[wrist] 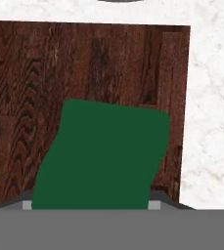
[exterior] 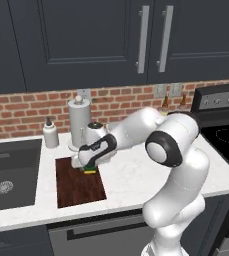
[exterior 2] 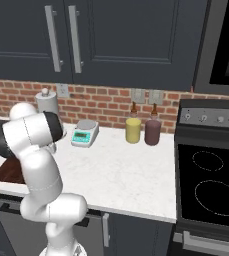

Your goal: Pick up the sponge from the counter and clean the cutting board by briefly scrubbing or pressing down on the cutting board. Once finished, release the sponge.

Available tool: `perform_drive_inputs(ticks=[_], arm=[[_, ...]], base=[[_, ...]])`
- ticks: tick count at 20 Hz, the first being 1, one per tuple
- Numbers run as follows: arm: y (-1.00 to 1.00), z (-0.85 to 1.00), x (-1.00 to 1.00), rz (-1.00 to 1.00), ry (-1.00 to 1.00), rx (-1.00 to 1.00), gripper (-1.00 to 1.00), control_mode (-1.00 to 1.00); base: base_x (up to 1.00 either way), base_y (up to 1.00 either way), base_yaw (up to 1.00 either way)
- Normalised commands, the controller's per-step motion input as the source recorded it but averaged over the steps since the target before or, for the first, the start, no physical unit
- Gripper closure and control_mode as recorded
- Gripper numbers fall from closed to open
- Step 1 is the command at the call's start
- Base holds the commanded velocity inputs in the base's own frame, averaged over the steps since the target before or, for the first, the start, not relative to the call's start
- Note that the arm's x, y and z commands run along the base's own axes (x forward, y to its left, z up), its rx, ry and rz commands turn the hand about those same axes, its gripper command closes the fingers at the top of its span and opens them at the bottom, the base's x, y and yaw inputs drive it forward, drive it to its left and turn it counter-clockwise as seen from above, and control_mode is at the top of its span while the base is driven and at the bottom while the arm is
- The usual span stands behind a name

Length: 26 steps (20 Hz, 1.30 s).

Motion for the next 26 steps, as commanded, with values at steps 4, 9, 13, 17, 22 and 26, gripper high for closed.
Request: perform_drive_inputs(ticks=[4, 9, 13, 17, 22, 26], arm=[[-0.28, 0.00, -0.13, 0.06, -0.06, -0.09, 1.00, -1.00], [-0.18, -0.03, -0.16, 0.05, -0.03, -0.02, 1.00, -1.00], [0.00, -0.09, -0.48, 0.04, 0.00, 0.03, 1.00, -1.00], [0.00, -0.04, -0.81, 0.05, 0.00, 0.17, 1.00, -1.00], [0.00, 0.00, -0.25, 0.02, 0.00, 0.08, 1.00, -1.00], [0.08, -0.08, 0.04, 0.00, 0.04, 0.04, 1.00, -1.00]], base=[[0.00, 0.00, 0.00], [0.00, 0.00, 0.00], [0.00, 0.00, 0.00], [0.00, 0.00, 0.00], [0.00, 0.00, 0.00], [0.00, 0.00, 0.00]])
